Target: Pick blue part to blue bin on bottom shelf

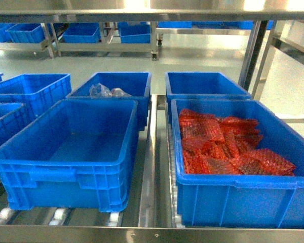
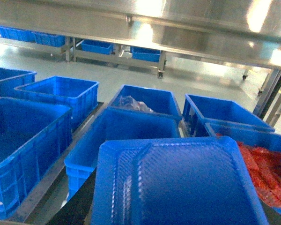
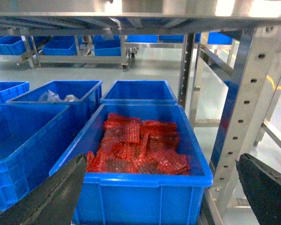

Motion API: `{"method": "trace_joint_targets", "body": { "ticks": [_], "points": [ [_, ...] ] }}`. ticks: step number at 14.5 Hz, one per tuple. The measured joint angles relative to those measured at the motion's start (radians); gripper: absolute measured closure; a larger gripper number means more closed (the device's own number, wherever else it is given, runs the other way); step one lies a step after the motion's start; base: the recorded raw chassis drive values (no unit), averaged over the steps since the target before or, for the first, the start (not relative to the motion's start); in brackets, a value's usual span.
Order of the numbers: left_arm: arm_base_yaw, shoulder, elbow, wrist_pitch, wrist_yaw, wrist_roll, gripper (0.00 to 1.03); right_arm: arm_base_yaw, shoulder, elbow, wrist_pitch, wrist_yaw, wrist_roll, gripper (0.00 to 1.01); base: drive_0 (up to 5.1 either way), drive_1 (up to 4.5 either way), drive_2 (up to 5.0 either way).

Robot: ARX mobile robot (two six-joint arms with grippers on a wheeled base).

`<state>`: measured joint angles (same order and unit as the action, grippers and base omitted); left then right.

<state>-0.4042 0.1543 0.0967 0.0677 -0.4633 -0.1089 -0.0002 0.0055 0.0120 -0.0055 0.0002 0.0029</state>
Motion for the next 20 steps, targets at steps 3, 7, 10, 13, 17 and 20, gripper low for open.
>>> {"method": "trace_joint_targets", "body": {
  "ticks": [3, 7, 10, 13, 17, 20],
  "points": [
    [0.0, 0.0, 0.0, 0.001, 0.0, 0.0, 0.6, 0.0, 0.0, 0.0, 0.0, 0.0, 0.0, 0.03, 0.0, 0.0, 0.0],
    [0.0, 0.0, 0.0, -0.001, 0.0, 0.0, 0.6, 0.0, 0.0, 0.0, 0.0, 0.0, 0.0, 0.03, 0.0, 0.0, 0.0],
    [0.0, 0.0, -0.002, -0.002, 0.0, 0.0, 0.6, 0.0, 0.0, 0.0, -0.001, 0.0, 0.0, 0.03, 0.0, 0.0, 0.0],
    [0.0, 0.0, -0.002, -0.001, 0.0, 0.0, 0.6, 0.0, 0.0, 0.0, -0.001, 0.0, 0.0, 0.03, 0.0, 0.0, 0.0],
    [0.0, 0.0, -0.002, 0.0, 0.0, 0.0, 0.6, 0.0, 0.0, 0.0, 0.0, 0.0, 0.0, 0.03, 0.0, 0.0, 0.0],
    [0.0, 0.0, -0.002, 0.0, 0.0, 0.0, 0.6, 0.0, 0.0, 0.0, 0.0, 0.0, 0.0, 0.03, 0.0, 0.0, 0.0]
  ]
}}
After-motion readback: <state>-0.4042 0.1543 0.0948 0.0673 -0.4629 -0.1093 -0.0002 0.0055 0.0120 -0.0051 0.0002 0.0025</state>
